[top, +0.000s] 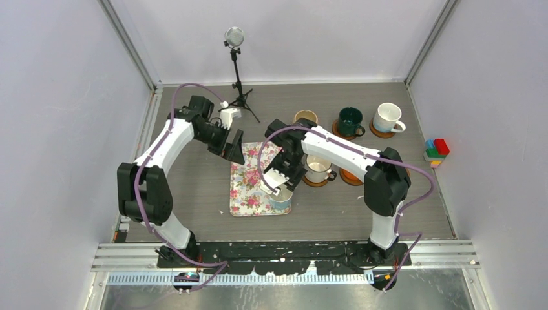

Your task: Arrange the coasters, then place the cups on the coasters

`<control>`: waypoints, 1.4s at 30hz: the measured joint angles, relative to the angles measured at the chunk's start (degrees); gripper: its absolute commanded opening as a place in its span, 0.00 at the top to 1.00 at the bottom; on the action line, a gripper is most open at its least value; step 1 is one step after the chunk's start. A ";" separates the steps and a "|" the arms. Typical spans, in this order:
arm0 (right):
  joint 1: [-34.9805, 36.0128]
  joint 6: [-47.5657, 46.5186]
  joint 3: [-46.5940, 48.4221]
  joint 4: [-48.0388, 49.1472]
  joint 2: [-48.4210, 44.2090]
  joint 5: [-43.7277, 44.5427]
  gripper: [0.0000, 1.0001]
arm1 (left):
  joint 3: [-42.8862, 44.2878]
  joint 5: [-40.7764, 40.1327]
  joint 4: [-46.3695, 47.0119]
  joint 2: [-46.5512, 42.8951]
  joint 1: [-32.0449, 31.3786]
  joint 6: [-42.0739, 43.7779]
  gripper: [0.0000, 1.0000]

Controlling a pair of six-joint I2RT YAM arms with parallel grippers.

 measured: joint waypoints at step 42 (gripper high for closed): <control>1.20 14.99 -7.10 4.79 -1.42 -1.95 1.00 | -1.88 -1.49 -0.22 -0.72 1.09 0.04 0.00</control>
